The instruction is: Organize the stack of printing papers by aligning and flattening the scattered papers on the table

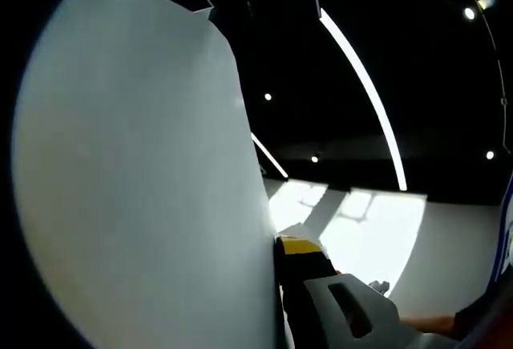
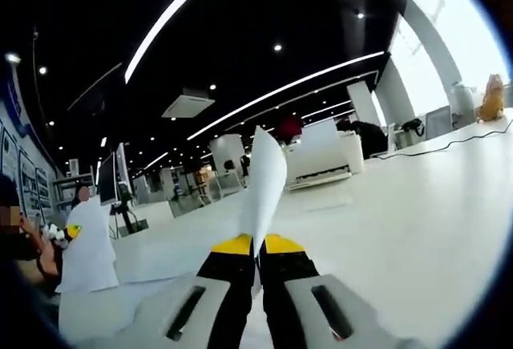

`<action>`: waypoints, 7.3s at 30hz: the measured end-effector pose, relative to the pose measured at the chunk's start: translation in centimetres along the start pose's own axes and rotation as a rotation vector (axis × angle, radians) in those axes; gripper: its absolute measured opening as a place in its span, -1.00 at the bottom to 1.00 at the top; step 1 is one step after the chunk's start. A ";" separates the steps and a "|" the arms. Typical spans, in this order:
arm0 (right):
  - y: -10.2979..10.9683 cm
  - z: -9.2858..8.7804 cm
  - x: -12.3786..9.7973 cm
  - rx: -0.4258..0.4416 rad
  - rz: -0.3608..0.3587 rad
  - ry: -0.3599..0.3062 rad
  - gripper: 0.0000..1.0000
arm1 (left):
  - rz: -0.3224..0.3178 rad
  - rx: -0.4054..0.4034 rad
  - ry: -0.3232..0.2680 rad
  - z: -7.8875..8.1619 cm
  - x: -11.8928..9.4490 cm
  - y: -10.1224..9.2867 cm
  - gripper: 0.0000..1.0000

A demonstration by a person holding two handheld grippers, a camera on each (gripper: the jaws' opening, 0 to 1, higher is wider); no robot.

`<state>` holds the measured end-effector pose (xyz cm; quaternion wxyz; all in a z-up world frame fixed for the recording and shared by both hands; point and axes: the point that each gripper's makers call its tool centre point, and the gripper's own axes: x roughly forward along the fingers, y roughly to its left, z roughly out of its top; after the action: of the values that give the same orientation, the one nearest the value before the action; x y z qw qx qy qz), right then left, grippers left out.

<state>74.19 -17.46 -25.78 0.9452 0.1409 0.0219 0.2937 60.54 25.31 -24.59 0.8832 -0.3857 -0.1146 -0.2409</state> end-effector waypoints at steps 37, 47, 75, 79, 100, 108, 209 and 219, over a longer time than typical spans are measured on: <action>16.9 9.4 2.0 -0.004 0.380 -0.125 -1.00 | -0.003 -0.004 -0.008 0.0 -0.1 -0.4 -0.86; 23.8 10.3 1.5 -0.012 0.525 -0.126 -1.00 | -0.004 -0.005 -0.009 0.1 -0.2 -0.3 -0.86; 28.8 5.4 3.0 0.078 0.646 -0.007 -1.00 | -0.010 -0.012 -0.008 0.1 -0.1 -0.2 -0.86; 29.5 4.5 3.0 0.084 0.661 0.013 -1.00 | -0.011 -0.011 -0.008 0.1 -0.1 -0.3 -0.86; 30.1 0.2 3.9 0.116 0.666 0.094 -1.00 | -0.014 -0.014 -0.009 0.0 -0.2 -0.6 -0.86; 28.6 -0.8 4.3 0.199 0.628 0.106 -1.00 | -0.016 -0.013 -0.006 0.0 -0.2 -0.6 -0.85; 28.5 -12.1 4.1 0.239 0.541 0.351 -0.58 | -0.010 -0.026 -0.023 0.4 -0.3 -0.2 -0.87; 28.6 -12.2 3.1 0.279 0.582 0.382 -0.63 | -0.001 -0.028 -0.035 0.5 -0.4 -0.1 -0.87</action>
<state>59.54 9.94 -29.41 0.7727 0.2112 0.1965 0.5654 60.16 25.74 -24.27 0.8754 -0.4023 -0.1266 -0.2363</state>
